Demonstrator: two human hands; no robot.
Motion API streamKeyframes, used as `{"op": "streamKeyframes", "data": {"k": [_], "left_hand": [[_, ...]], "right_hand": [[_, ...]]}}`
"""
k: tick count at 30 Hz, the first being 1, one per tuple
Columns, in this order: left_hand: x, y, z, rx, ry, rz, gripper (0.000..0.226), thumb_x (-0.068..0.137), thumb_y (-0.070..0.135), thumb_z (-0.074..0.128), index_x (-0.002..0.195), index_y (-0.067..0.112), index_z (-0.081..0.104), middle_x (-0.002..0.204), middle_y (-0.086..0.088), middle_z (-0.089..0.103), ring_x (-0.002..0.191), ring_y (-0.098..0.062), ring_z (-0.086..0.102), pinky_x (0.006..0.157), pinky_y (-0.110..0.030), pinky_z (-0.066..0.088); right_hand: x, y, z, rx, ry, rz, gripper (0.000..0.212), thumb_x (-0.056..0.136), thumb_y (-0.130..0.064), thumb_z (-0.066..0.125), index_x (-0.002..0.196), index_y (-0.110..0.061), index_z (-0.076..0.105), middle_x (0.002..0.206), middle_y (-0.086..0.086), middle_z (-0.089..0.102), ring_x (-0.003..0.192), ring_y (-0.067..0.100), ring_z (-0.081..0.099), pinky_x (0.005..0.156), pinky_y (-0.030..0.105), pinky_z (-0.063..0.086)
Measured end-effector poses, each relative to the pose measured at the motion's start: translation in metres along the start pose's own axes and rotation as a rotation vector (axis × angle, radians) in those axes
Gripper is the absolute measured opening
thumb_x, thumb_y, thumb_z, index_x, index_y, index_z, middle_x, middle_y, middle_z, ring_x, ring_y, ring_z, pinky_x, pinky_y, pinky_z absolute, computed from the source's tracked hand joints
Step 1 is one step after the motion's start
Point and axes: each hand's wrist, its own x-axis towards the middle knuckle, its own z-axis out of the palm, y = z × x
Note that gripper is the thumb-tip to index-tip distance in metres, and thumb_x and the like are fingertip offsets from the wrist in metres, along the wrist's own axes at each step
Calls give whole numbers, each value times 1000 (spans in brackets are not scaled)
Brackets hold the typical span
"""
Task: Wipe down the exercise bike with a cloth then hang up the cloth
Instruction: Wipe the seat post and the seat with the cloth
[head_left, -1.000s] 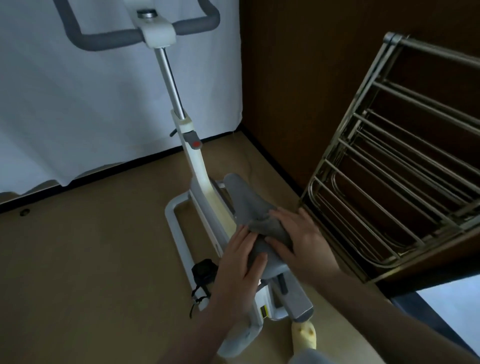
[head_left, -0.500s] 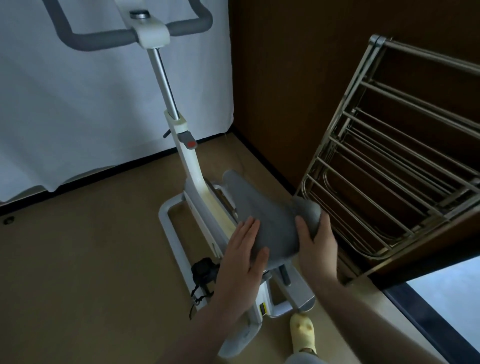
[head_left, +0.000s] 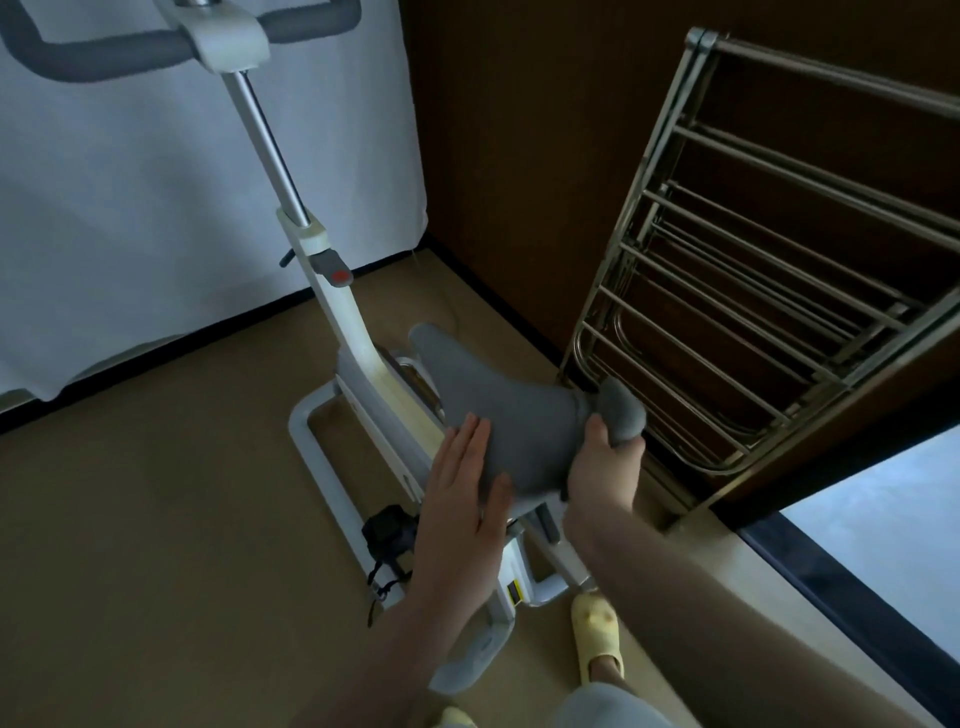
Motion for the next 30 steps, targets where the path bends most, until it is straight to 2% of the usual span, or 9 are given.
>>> {"op": "streamKeyframes", "data": {"k": [3, 7, 10, 13, 14, 18, 24, 27, 30], "left_hand": [[0, 0, 0, 13, 3, 9, 58, 93, 43, 31, 150, 31, 22, 153, 25, 15, 140, 10, 4, 112, -13, 8], [0, 0, -2, -25, 26, 13, 57, 92, 47, 33, 147, 34, 25, 150, 27, 19, 140, 9, 10, 112, -16, 13], [-2, 9, -7, -253, 90, -48, 39, 101, 28, 44, 138, 36, 39, 142, 26, 35, 134, 10, 29, 110, -15, 30], [-4, 14, -14, -559, 189, -224, 31, 102, 20, 41, 127, 30, 55, 129, 5, 58, 119, -29, 52, 99, -38, 46], [-5, 16, -16, -639, 215, -267, 31, 102, 20, 39, 127, 25, 57, 127, 1, 61, 115, -31, 54, 93, -41, 50], [-4, 18, -19, -760, 254, -351, 30, 103, 22, 37, 121, 25, 61, 111, 17, 68, 107, 2, 60, 82, -15, 47], [-6, 5, -20, -786, 243, -457, 30, 102, 19, 39, 115, 23, 66, 117, 2, 66, 114, -11, 60, 99, -35, 47], [-7, 5, -23, -939, 251, -553, 24, 99, 19, 44, 96, 18, 68, 94, -1, 70, 88, -10, 66, 76, -22, 52], [-4, 6, -21, -1042, 298, -593, 25, 98, 22, 45, 92, 15, 68, 84, -4, 71, 73, -7, 67, 66, -22, 50]], "right_hand": [[22, -10, 2, -55, -23, 39, 31, 97, -30, 50, 125, -17, 47, 113, 5, 59, 104, 25, 58, 92, 41, 48], [-19, 21, -15, -233, -194, -359, 45, 95, -35, 51, 136, -23, 37, 133, -1, 50, 118, 17, 52, 97, 40, 47], [-7, 22, -24, -449, -221, -522, 55, 90, -52, 46, 136, -25, 38, 132, -3, 50, 121, 19, 49, 99, 46, 47], [-16, 20, -28, -648, -291, -800, 54, 92, -47, 47, 139, -21, 41, 146, -1, 43, 139, 17, 33, 115, 44, 30], [-22, 20, -28, -728, -379, -963, 53, 91, -46, 47, 138, -19, 45, 147, -2, 43, 141, 13, 29, 118, 41, 21], [-9, 3, -31, -991, -605, -1279, 53, 87, -50, 46, 132, -23, 52, 139, -7, 53, 137, 4, 33, 120, 30, 0], [-27, 24, -32, -995, -695, -1352, 47, 88, -41, 51, 130, -22, 54, 139, -5, 53, 139, 6, 29, 121, 32, 3], [-23, 11, -18, -1139, -844, -1491, 45, 90, -43, 45, 128, -24, 56, 136, -5, 56, 137, 12, 35, 120, 37, 8], [-22, -6, 6, -1232, -1119, -1583, 39, 88, -38, 50, 120, -19, 62, 127, -2, 61, 128, 17, 45, 118, 30, 3]]}}
